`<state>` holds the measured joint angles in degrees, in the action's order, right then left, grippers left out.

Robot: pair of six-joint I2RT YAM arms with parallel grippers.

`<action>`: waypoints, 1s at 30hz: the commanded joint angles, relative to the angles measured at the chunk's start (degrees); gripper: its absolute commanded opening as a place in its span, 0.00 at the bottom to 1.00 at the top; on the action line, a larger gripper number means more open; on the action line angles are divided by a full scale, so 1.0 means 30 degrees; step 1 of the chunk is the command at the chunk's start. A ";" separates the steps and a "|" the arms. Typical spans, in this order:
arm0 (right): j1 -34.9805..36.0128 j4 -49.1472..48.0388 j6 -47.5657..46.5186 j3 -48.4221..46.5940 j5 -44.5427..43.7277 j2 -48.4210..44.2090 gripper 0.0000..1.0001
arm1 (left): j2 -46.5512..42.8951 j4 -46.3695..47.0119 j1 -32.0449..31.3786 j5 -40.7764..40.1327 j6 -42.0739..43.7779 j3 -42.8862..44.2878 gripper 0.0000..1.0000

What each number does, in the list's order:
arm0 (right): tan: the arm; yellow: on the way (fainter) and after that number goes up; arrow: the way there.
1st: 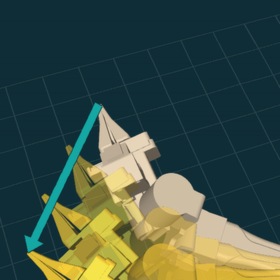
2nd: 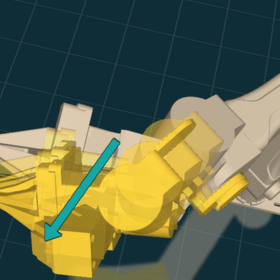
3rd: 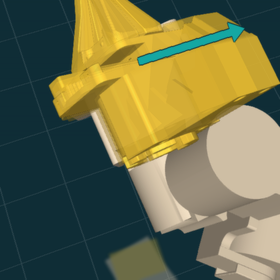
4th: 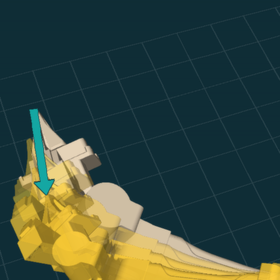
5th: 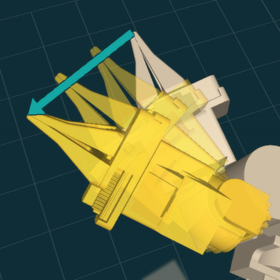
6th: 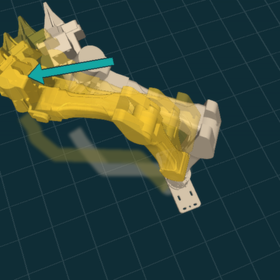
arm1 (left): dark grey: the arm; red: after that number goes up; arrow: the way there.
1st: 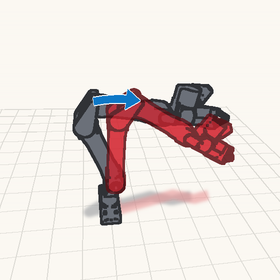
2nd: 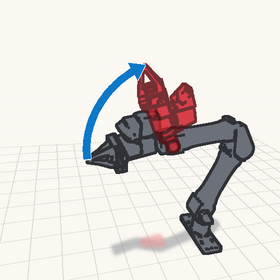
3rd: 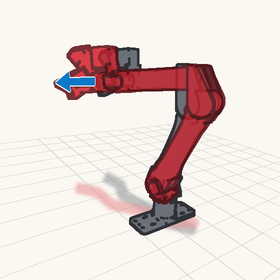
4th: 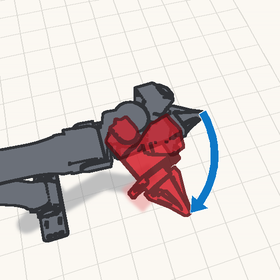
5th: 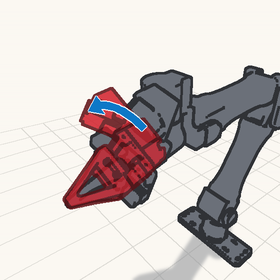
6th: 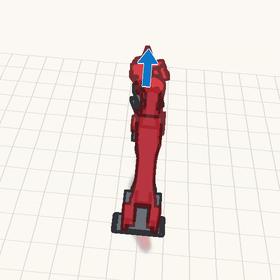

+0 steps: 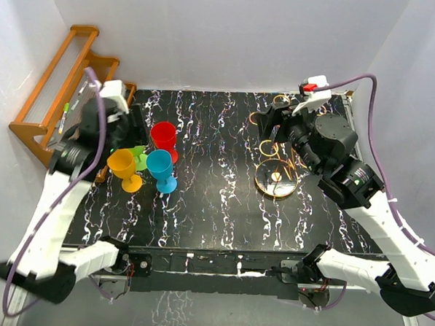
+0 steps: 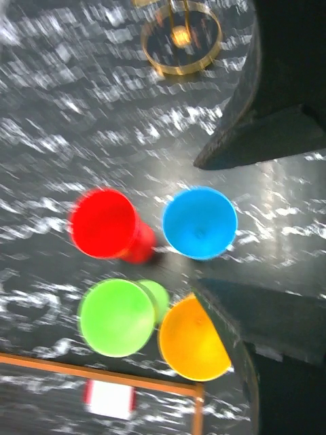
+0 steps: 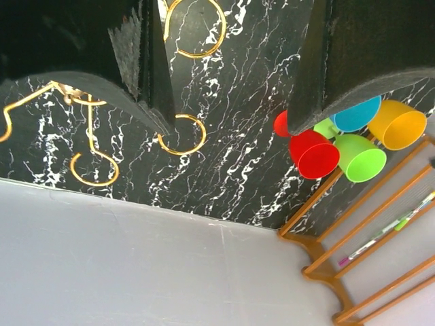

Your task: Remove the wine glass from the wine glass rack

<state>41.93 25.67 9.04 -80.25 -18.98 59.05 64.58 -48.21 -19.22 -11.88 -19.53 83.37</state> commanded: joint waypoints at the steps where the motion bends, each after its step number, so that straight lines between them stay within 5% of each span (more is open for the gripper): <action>1: 0.0084 -0.0260 -0.0187 -0.0689 0.2030 0.0295 0.70 | -0.3633 0.4534 0.0080 0.1881 0.0962 -0.1508 0.70; 12: 0.0073 -0.0880 0.1019 0.0781 0.5929 -0.0800 0.74 | -0.4371 0.6620 0.0079 0.5237 0.1428 -0.2073 0.73; 22: 0.0072 -0.0948 0.1601 0.1443 0.5216 -0.2054 0.75 | -0.4711 0.6920 0.0079 0.5044 0.1654 -0.2613 0.74; 30: 0.0085 -0.1569 0.1366 0.2003 0.4539 -0.2742 0.66 | -0.5542 0.7746 0.0080 0.4374 0.2212 -0.3766 0.74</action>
<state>41.98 25.26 13.45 -74.52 -3.36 52.75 49.32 -28.14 -19.22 2.20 -14.68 73.38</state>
